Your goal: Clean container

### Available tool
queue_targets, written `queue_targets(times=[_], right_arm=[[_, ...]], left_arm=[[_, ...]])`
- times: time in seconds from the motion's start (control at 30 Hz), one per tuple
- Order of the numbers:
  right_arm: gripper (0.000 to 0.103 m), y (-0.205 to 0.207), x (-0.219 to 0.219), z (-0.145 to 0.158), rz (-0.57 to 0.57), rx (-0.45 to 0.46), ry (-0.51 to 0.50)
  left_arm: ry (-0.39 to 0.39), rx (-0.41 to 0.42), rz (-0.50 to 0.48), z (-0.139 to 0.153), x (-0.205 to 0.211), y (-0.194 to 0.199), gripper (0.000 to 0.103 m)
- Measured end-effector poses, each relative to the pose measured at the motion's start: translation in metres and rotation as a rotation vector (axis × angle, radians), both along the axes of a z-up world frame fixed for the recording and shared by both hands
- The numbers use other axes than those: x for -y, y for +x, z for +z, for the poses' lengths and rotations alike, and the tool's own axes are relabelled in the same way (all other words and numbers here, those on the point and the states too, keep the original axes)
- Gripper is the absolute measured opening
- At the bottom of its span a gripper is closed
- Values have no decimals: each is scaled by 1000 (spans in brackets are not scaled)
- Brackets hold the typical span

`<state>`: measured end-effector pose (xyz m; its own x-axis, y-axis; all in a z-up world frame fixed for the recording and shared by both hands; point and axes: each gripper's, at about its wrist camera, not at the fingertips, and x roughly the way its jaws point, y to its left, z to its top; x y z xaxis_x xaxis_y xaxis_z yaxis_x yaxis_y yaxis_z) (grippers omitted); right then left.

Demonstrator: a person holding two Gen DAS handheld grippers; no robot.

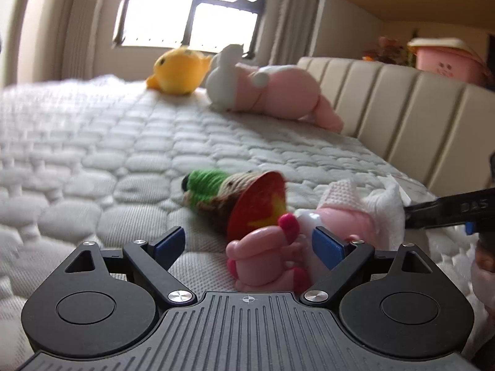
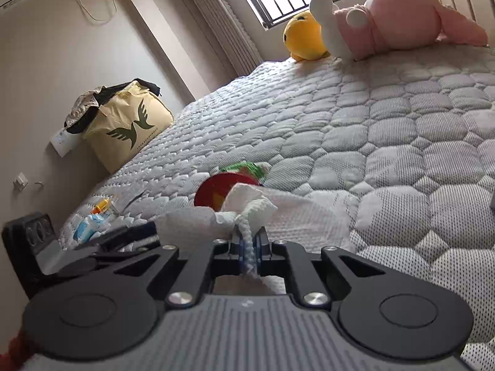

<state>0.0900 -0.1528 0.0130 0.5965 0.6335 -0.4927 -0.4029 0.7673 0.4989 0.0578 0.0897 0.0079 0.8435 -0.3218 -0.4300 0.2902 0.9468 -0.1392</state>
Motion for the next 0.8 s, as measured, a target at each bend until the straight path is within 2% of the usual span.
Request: queue_targets(times=[0.07, 0.17, 0.3, 0.47, 0.53, 0.67, 0.8], right_arm=[[9, 2, 3, -11, -12, -42, -6], [9, 5, 9, -26, -32, -101, 5], [10, 5, 12, -34, -32, -129, 26], [12, 14, 16, -37, -26, -176, 91], [11, 19, 18, -41, -38, -198, 115], [8, 28, 18, -46, -62, -216, 134], [7, 44, 19, -50, -67, -250, 178]], left_arm=[[82, 51, -76, 9, 15, -10, 94], [248, 101, -189, 14, 40, -20, 97], [456, 133, -304, 1, 67, -25, 99], [646, 180, -369, -23, 84, -20, 102], [699, 195, -401, -29, 91, -16, 103], [754, 240, -442, -34, 100, -9, 103], [735, 209, -461, -35, 101, 8, 103]])
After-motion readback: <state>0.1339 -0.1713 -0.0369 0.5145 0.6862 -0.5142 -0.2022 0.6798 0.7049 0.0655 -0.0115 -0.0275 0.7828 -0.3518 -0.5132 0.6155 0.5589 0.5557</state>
